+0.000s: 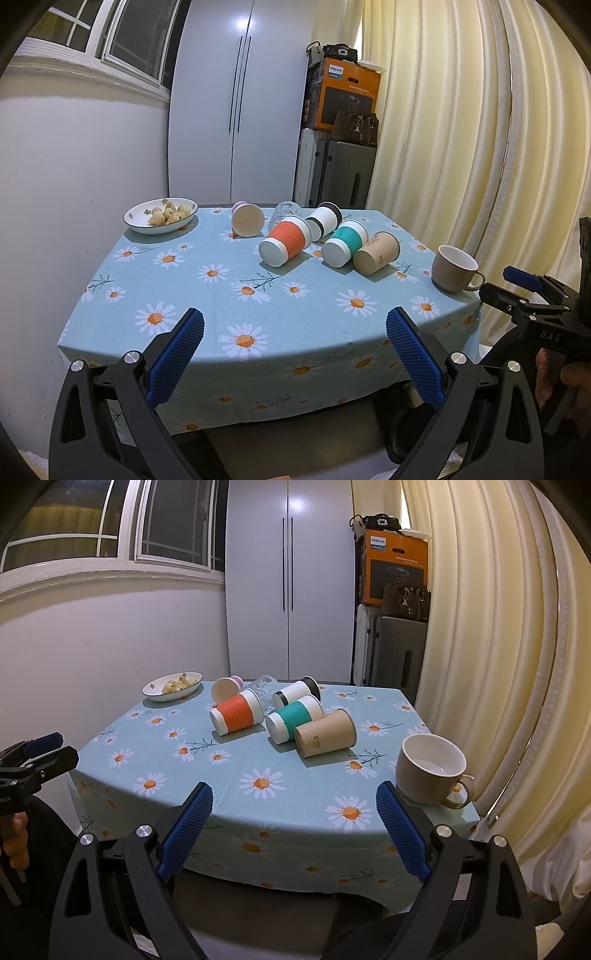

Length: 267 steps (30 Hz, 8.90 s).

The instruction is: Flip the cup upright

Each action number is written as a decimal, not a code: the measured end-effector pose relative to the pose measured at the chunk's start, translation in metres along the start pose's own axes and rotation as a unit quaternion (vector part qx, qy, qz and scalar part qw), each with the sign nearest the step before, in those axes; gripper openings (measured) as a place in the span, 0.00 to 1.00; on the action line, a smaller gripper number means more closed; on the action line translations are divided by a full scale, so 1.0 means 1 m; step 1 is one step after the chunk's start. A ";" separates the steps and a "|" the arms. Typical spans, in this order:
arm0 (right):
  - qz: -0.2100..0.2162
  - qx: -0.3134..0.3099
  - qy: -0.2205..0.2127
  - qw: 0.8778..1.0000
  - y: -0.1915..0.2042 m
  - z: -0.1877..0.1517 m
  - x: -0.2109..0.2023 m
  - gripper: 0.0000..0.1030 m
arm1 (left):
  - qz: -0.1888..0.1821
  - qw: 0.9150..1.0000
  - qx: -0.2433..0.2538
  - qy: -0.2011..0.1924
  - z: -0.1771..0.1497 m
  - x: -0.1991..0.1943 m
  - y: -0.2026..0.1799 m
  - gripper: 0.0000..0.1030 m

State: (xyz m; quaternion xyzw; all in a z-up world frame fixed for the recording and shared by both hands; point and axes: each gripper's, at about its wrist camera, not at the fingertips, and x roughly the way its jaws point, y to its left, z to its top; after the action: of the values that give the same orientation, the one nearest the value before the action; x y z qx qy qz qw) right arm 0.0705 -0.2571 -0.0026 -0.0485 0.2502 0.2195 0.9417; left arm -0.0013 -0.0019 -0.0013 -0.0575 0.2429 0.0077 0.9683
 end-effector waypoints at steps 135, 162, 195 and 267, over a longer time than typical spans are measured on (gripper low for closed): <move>0.312 0.344 0.342 0.817 -0.037 0.123 0.235 0.82 | -0.099 0.917 -0.050 0.382 0.107 0.290 0.037 0.59; 0.305 0.270 0.412 0.815 -0.016 0.104 0.214 0.82 | -0.050 0.902 -0.186 0.386 0.046 0.239 0.028 0.87; 0.200 0.132 0.463 0.854 0.078 0.085 0.269 0.77 | -0.125 0.928 -0.208 0.282 0.028 0.107 0.066 0.87; -0.058 -0.019 -0.075 0.995 0.122 -0.012 0.189 0.63 | -0.187 0.896 -0.355 0.192 0.012 0.112 0.131 0.87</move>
State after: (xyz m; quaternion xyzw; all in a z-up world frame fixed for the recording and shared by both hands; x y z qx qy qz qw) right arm 0.1587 -0.0763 -0.1038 -0.0640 0.1713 0.1723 0.9679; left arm 0.0974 0.1281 -0.0577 -0.4418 0.3904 -0.0995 0.8015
